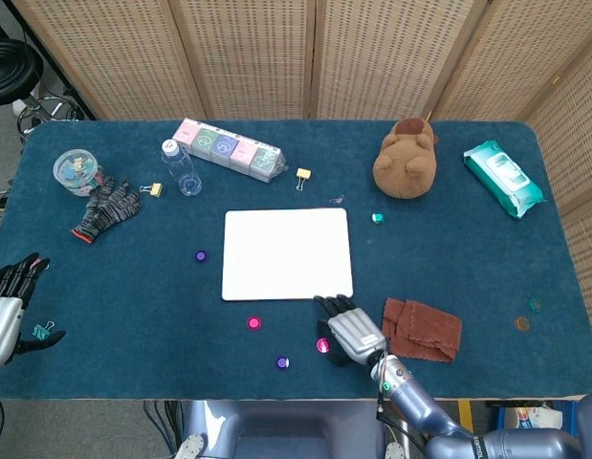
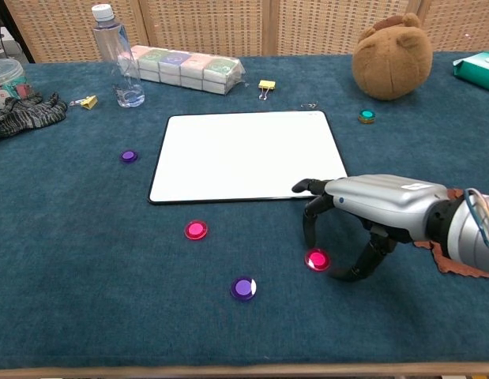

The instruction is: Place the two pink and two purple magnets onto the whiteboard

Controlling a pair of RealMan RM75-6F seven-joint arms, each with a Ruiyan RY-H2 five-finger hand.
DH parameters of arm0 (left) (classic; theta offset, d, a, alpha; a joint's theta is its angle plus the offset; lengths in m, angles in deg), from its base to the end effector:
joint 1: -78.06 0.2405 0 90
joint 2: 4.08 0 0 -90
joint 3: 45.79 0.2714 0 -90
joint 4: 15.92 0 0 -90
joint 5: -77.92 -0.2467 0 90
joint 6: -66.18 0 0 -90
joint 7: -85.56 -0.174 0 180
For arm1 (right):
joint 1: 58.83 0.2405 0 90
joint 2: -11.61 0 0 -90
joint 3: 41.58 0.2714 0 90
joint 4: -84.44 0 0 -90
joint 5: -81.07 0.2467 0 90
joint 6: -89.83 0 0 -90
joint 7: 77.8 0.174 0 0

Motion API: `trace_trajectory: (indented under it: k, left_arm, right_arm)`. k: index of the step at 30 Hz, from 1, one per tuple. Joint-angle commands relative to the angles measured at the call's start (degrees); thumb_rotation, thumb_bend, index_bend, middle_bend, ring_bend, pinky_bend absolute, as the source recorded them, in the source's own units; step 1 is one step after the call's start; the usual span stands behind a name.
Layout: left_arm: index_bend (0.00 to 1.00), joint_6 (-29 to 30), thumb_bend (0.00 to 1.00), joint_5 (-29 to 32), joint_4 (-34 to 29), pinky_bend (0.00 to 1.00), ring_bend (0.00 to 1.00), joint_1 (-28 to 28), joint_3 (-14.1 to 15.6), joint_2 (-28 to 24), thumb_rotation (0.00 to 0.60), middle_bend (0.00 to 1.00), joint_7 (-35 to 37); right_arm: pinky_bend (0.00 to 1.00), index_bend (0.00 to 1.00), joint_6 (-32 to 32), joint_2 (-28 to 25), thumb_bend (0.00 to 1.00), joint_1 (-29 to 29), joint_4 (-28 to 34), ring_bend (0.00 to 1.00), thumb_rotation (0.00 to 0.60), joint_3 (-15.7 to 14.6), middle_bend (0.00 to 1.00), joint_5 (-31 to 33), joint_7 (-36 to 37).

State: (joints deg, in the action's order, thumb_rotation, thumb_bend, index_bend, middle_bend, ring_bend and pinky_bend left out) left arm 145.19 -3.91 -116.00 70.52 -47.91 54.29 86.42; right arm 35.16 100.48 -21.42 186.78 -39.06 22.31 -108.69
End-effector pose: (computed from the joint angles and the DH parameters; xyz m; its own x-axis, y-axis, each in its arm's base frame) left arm -0.3265 0.2241 0.1369 0.3418 0.1070 0.9337 0.9384 0.0149 -0.3452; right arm -0.1360 -0.2763 -0.1035 0.4336 -0.4969 0.7517 -0.8784 -0.4192 0.2297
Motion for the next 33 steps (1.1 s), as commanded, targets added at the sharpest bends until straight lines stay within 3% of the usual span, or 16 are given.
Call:
trace_trajectory:
  k: [1,21,33]
  left_arm:
    - [0.0,0.1,0.02,0.1,0.0,0.0,0.0,0.0,-0.1,0.0,0.6,0.0,0.1]
    - [0.0,-0.1,0.02,0.0,0.0,0.0,0.0,0.0,0.0,-0.1,0.6,0.0,0.4]
    - [0.0,-0.6,0.02,0.2,0.0,0.0,0.0,-0.2,0.0,-0.2,0.6,0.0,0.4]
  right_arm:
    - [0.0,0.44,0.1,0.3,0.32,0.2,-0.2,0.0,0.6,-0.1,0.0,0.1,0.2]
    - [0.0,0.51,-1.5,0.5,0.38,0.3,0.1,0.0,0.6,0.6,0.0,-0.5,3.3]
    - [0.0,0.52,-1.6,-4.1,0.42,2.2,0.3,0.0,0.6,7.4,0.0,3.9,7.2]
